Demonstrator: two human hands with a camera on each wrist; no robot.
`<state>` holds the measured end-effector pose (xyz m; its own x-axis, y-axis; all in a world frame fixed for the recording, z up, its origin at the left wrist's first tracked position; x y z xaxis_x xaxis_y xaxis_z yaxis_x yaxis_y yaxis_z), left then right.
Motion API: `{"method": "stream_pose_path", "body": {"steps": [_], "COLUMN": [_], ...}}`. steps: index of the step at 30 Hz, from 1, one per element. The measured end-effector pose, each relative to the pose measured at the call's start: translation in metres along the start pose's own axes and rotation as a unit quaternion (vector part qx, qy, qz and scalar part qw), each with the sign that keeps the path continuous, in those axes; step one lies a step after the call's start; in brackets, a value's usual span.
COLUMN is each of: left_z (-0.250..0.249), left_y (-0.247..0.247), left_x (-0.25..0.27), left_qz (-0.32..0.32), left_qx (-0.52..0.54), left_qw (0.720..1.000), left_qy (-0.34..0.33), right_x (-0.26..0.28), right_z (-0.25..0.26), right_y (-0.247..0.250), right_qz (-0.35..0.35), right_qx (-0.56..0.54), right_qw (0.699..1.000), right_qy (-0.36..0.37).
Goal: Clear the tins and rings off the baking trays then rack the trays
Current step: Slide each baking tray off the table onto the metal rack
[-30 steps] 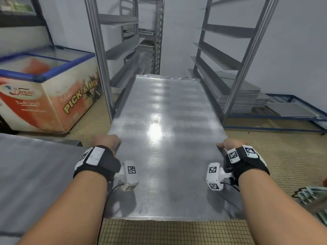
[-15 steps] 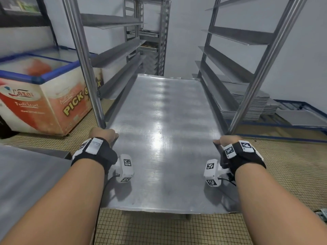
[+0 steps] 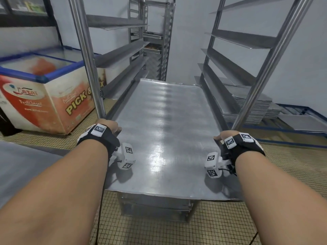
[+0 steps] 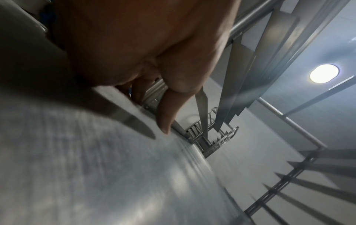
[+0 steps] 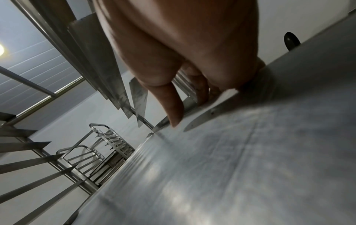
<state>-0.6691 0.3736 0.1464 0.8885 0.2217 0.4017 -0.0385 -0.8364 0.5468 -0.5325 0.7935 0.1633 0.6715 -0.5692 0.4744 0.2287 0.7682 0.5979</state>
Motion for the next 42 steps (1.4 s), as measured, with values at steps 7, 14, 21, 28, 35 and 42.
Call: {"method": "stream_pose_path", "body": {"steps": [7, 14, 21, 28, 35, 42], "left_z": [-0.007, -0.011, 0.052, 0.065, 0.049, 0.015], "left_y": [0.018, 0.010, -0.029, -0.050, -0.058, -0.063], "left_x": [0.024, 0.102, 0.149, 0.149, 0.132, 0.097], "left_qz": [0.055, 0.156, 0.239, 0.106, 0.091, 0.103], "left_qx": [0.125, -0.121, -0.373, -0.483, -0.482, -0.469], "left_qw": [0.990, 0.963, 0.862, 0.807, 0.806, 0.813], "left_qy": [-0.035, -0.185, -0.247, -0.323, -0.331, -0.330], "right_x": [0.025, 0.069, 0.144, 0.147, 0.125, 0.082], "right_z": [0.002, -0.008, -0.027, -0.049, -0.035, -0.007], "right_y": [0.004, 0.001, -0.051, -0.091, -0.093, -0.094], "right_qz": [-0.042, -0.005, 0.130, 0.014, -0.045, -0.060], "right_qx": [-0.065, 0.025, 0.228, 0.377, 0.419, 0.427], "right_qw": [0.997, 0.997, 0.938, 0.873, 0.837, 0.829], "right_qy": [0.006, 0.067, 0.226, 0.310, 0.350, 0.357]}}
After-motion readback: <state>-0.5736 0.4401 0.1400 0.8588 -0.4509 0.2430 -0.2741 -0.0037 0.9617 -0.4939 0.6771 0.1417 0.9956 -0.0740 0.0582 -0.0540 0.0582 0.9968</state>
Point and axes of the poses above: each hand's wrist, its own x-axis away from the middle knuckle, its own y-axis out of the back of the hand, z = x × y, the point moved 7 cm from there along -x, towards the middle knuckle, and after that the axes turned 5 degrees about z, right-handed, at the moved point
